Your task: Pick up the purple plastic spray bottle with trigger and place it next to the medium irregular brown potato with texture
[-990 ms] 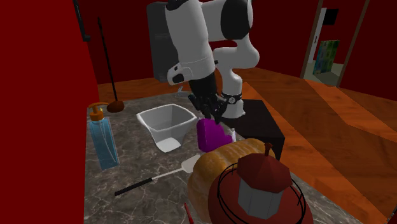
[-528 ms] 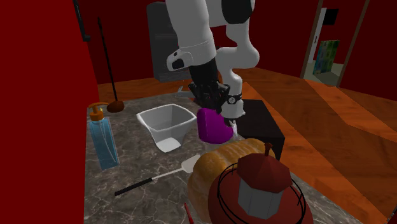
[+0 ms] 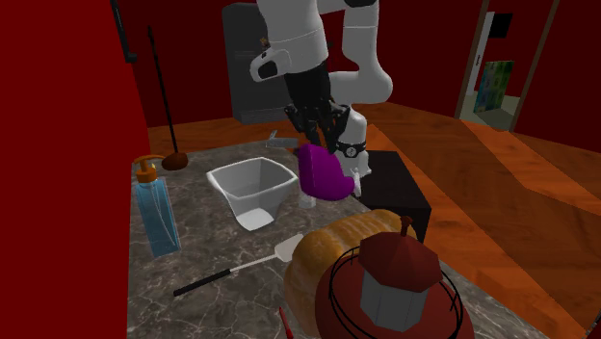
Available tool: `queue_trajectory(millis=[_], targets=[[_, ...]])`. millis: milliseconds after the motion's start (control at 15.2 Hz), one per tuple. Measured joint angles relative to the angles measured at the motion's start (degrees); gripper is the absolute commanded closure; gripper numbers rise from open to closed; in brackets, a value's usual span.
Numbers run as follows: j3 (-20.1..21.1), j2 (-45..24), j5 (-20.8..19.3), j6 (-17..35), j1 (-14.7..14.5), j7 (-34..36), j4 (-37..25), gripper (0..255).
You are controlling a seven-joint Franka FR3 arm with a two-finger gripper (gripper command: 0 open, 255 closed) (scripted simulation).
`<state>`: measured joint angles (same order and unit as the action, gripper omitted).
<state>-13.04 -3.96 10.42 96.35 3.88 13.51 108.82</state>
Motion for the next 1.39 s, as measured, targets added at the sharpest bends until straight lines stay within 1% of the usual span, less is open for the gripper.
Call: queue_trajectory(millis=[858,1386], targets=[[-0.10,1.48,-0.41,-9.69,0.09,1.65,-8.38,255],[-0.22,1.06,-0.27,-15.84,0.26,2.45,-14.99,255]])
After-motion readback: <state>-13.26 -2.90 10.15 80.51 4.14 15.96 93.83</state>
